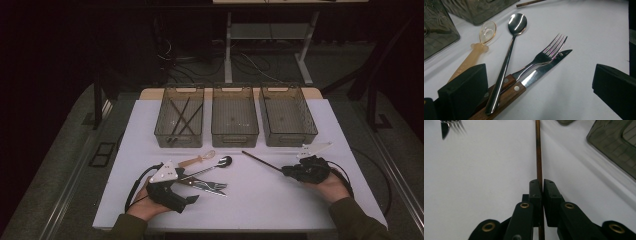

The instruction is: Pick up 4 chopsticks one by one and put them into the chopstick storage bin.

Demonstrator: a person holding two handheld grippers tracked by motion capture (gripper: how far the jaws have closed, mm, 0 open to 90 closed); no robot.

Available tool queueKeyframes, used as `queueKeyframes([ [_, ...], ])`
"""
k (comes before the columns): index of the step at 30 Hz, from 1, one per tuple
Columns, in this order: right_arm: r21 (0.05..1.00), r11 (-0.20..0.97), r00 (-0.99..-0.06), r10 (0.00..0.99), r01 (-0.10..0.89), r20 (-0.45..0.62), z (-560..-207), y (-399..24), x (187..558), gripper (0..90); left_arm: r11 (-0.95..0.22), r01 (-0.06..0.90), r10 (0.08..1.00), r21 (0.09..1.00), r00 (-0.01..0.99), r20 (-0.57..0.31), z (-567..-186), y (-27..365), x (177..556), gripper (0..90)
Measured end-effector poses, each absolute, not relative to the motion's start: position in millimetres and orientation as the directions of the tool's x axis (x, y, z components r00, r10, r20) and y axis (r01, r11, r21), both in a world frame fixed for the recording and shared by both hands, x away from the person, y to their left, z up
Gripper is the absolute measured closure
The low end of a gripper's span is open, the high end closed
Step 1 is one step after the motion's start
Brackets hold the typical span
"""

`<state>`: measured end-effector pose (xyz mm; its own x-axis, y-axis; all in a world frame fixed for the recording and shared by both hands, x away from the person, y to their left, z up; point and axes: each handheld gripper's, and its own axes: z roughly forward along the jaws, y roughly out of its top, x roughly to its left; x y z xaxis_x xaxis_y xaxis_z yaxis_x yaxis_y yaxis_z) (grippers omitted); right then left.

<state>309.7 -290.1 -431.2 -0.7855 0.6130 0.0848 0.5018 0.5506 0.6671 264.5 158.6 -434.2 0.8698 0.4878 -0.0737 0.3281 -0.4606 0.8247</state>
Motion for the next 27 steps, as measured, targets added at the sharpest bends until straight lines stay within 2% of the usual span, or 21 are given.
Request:
queueKeyframes([
  [12,0.708,0.517,-0.795,0.597,0.481,0.104,-416.2,-287.8,306.6,85.2,-0.459,0.33,0.489,0.825,0.869,-0.075,-434.3,158.4,264.3,0.0],
  [27,0.749,0.48,-0.807,0.577,0.457,0.123,-396.1,-265.4,311.9,85.2,-0.456,0.33,0.49,0.826,0.868,-0.077,-434.2,158.7,264.5,0.0],
])
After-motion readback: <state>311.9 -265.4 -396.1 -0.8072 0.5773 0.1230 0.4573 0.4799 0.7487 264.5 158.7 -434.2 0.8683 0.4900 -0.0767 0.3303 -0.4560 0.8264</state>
